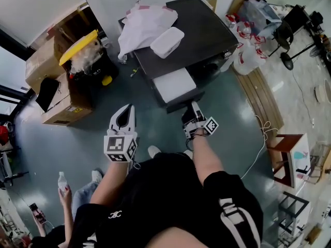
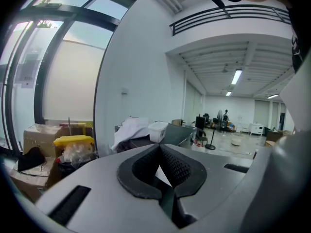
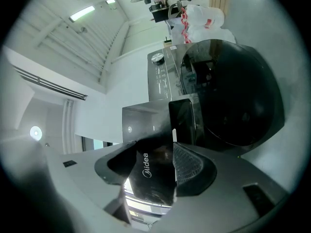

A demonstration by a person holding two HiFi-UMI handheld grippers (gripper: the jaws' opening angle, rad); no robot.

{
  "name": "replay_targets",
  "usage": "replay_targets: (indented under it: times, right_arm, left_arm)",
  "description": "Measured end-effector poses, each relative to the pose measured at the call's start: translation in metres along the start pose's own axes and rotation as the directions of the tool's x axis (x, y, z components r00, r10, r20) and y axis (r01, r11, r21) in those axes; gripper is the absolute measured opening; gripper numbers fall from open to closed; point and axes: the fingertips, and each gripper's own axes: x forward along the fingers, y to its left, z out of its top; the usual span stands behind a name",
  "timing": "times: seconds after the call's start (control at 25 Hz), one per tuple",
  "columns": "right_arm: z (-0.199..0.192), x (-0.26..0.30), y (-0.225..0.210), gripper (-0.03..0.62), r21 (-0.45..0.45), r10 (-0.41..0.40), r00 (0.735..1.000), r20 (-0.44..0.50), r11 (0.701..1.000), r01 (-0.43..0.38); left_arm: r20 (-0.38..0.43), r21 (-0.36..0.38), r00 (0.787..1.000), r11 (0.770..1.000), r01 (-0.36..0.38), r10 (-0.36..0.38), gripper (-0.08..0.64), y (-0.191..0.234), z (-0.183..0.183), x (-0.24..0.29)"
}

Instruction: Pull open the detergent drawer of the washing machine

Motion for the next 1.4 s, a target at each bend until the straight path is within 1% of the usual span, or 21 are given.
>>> replay_targets:
  times: [0.28, 0.64, 0.92, 1.4]
  right_arm:
    - [0.000, -0.016, 0.004, 0.235, 0.006, -0.006, 1.000, -0.003, 1.000, 0.006]
    - [0.000, -0.042, 0.009, 0.229, 0.005, 0.012, 1.000, -0.015, 1.000, -0.012]
    - [0.002, -0.073, 0.014, 0.230, -0.001, 0.019, 1.000, -0.006, 1.000, -0.019]
    - [0.004, -0.102, 0.021, 0.230, -0.012, 0.018, 1.000, 0.000, 1.000, -0.018]
  left_arm:
    - [0.012, 0.003, 1.000, 1.000, 0.009, -0.009, 0.002, -0.015, 0.004, 0.001]
    - [0.012, 0.015, 1.000, 1.000, 0.014, -0.014, 0.002, -0.023, 0.007, 0.001]
    - [0.012, 0.021, 0.999, 0.999, 0.030, -0.031, 0.002, -0.034, 0.005, 0.000]
    - [0.012, 0.023, 0.997, 0.997, 0.070, -0.070, 0.002, -0.049, 0.000, 0.004]
